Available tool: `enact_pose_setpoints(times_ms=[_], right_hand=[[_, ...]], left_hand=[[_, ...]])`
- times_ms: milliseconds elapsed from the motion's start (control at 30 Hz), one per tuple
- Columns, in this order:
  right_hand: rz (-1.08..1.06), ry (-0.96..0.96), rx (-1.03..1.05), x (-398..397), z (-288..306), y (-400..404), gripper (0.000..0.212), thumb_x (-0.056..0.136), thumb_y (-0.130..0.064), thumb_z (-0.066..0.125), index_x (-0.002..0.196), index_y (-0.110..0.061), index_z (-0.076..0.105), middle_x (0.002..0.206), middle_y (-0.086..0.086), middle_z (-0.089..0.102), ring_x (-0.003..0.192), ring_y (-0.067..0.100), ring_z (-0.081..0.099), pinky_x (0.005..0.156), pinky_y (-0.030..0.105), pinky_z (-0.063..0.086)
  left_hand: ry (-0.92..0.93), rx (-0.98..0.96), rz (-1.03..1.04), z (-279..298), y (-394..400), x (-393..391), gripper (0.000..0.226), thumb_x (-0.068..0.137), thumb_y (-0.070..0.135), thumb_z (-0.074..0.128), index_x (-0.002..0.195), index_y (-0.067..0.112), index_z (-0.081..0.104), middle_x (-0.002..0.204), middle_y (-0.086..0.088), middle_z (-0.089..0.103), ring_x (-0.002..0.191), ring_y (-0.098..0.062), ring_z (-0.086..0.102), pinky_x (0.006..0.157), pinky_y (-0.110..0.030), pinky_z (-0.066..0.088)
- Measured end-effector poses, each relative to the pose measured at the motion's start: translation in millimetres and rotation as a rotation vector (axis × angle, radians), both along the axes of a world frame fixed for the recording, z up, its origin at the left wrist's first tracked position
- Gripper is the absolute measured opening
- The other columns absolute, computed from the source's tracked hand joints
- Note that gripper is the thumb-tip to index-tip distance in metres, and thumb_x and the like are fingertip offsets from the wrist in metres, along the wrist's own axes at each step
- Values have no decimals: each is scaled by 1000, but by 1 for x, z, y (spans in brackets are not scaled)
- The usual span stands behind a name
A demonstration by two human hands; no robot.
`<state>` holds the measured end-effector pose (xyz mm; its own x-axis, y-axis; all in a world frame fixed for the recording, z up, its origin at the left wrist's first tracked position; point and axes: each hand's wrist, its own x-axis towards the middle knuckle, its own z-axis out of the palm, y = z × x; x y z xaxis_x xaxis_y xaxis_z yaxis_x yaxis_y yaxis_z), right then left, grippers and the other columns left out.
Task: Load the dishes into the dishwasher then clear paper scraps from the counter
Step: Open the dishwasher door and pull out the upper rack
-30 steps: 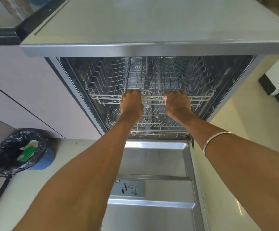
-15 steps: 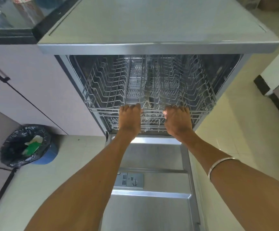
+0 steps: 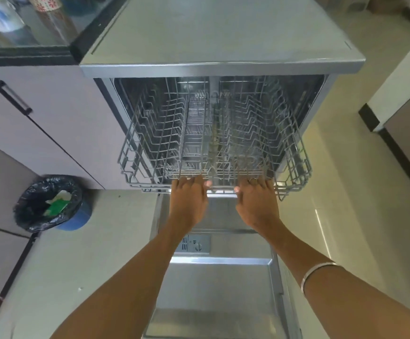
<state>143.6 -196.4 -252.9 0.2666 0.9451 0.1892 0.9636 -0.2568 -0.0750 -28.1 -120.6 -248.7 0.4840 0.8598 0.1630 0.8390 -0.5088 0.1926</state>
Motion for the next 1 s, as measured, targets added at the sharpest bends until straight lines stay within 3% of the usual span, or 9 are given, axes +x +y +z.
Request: enact_pose_setpoints(times_ms=[133,267,367,467,733,1000], right_hand=[[-43,29,83,-14,1,-24,39,95,-40,40,91,-17,71,82,8,72,83,30,65,88,41,45],[-28,30,178,-26,-6,-52,45,99,-41,40,74,-19,69,67,1,67,69,23,63,79,34,40],[-75,45,217,-34,-6,-67,46,97,-41,42,61,-21,62,57,-2,62,55,19,57,68,28,30],[-83,52,166,-41,-7,-81,46,95,-42,40,59,-22,61,55,-4,60,51,15,54,66,26,22],[-117,65,108,-56,-2,-108,53,94,-42,35,53,-20,60,50,-4,56,42,13,51,60,26,43],[-104,37,102,-77,-5,-158,48,92,-38,41,53,-21,63,54,-5,58,42,16,56,58,29,45]], left_hand=[[-7,-5,56,-1,-26,-4,39,102,34,31,111,14,62,92,-8,73,95,-29,66,95,-40,42],[-18,24,64,-6,-50,-17,52,103,37,18,82,20,62,66,1,66,68,-21,63,86,-38,43],[-29,41,41,-11,-67,-25,45,102,33,23,75,22,57,60,5,58,58,-16,55,83,-37,43],[-40,64,46,-15,-85,-32,40,99,31,31,71,22,57,57,5,57,53,-16,53,79,-35,45],[3,11,41,-14,-111,-47,35,95,33,34,70,22,56,51,6,56,45,-15,53,66,-32,50],[15,42,2,-8,-162,-68,37,91,29,36,66,18,61,45,4,52,39,-15,49,57,-28,48]])
